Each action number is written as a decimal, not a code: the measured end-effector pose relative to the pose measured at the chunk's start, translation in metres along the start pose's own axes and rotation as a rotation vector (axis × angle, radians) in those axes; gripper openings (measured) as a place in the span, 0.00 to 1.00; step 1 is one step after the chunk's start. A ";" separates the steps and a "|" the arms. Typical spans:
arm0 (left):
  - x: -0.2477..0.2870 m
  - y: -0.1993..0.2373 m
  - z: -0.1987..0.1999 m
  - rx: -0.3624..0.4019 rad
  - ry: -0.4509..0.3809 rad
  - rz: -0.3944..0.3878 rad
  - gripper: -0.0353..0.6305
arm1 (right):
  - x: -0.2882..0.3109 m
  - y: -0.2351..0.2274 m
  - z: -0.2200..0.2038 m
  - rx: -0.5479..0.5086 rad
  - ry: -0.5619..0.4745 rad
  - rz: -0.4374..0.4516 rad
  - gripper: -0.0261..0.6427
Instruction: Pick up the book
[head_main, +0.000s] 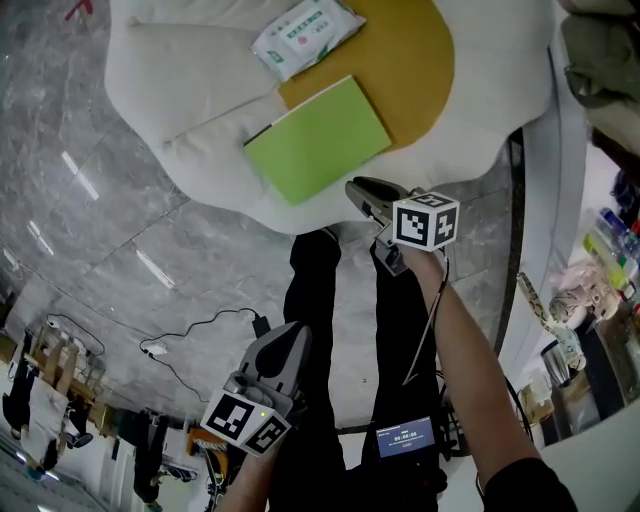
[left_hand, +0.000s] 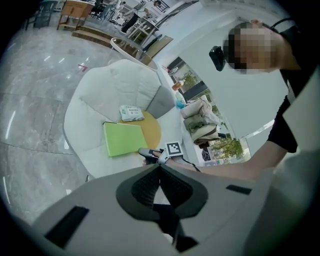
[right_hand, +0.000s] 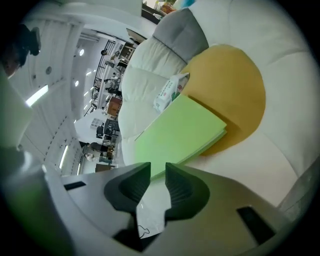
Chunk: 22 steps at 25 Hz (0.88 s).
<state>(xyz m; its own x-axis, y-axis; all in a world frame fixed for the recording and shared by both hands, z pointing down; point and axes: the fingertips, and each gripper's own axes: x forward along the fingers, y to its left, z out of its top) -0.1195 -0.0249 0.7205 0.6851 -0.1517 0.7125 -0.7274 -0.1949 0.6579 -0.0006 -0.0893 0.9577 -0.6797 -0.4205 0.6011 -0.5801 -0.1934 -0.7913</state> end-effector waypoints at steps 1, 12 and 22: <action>0.000 0.003 -0.001 -0.001 0.002 0.003 0.07 | 0.004 -0.003 -0.001 0.016 -0.003 0.001 0.20; 0.007 0.019 -0.008 0.001 0.004 0.005 0.07 | 0.032 -0.028 -0.008 0.208 -0.099 0.019 0.42; 0.030 0.024 0.005 0.036 -0.014 -0.010 0.07 | 0.045 -0.035 0.004 0.398 -0.263 0.098 0.47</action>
<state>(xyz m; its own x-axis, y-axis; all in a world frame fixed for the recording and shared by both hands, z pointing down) -0.1164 -0.0392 0.7563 0.6930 -0.1633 0.7022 -0.7188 -0.2312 0.6556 -0.0087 -0.1051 1.0119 -0.5564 -0.6533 0.5135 -0.2676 -0.4442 -0.8550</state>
